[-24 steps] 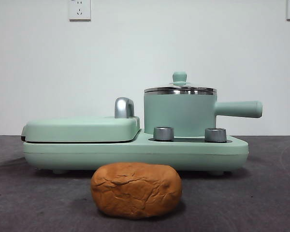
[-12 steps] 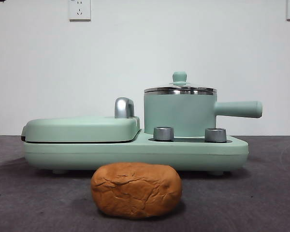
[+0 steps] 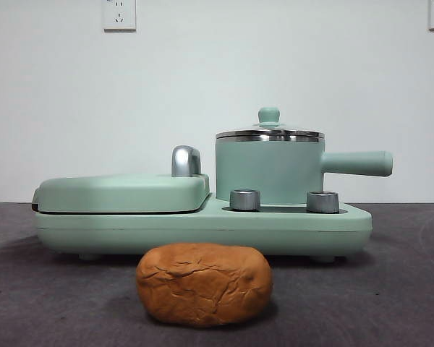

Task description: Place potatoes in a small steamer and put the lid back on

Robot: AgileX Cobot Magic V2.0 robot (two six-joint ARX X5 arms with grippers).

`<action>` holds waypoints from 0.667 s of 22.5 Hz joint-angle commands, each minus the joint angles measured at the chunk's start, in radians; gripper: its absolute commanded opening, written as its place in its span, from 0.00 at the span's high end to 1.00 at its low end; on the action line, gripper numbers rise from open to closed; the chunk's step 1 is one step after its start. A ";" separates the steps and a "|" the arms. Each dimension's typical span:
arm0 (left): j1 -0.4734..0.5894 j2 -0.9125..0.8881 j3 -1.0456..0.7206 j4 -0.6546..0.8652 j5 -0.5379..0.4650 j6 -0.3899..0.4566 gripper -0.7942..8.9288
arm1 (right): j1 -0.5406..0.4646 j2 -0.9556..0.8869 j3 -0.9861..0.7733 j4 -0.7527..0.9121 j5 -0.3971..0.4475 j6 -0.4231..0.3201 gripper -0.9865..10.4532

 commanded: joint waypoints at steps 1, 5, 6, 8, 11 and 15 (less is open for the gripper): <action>-0.020 0.030 0.023 0.072 0.005 -0.076 0.57 | 0.004 0.006 0.018 0.023 0.002 0.073 0.63; -0.061 0.103 0.023 0.207 0.005 -0.161 0.57 | 0.004 0.007 0.018 0.037 0.002 0.123 0.63; -0.076 0.132 0.023 0.243 0.005 -0.183 0.57 | 0.004 0.007 0.018 0.037 0.003 0.129 0.63; -0.101 0.190 0.023 0.310 0.001 -0.219 0.57 | 0.004 0.007 0.018 0.037 0.002 0.137 0.63; -0.142 0.293 0.023 0.417 -0.003 -0.241 0.57 | 0.004 0.007 0.018 0.037 0.002 0.139 0.63; -0.204 0.432 0.024 0.581 -0.010 -0.267 0.57 | 0.004 0.007 0.018 0.038 0.003 0.139 0.63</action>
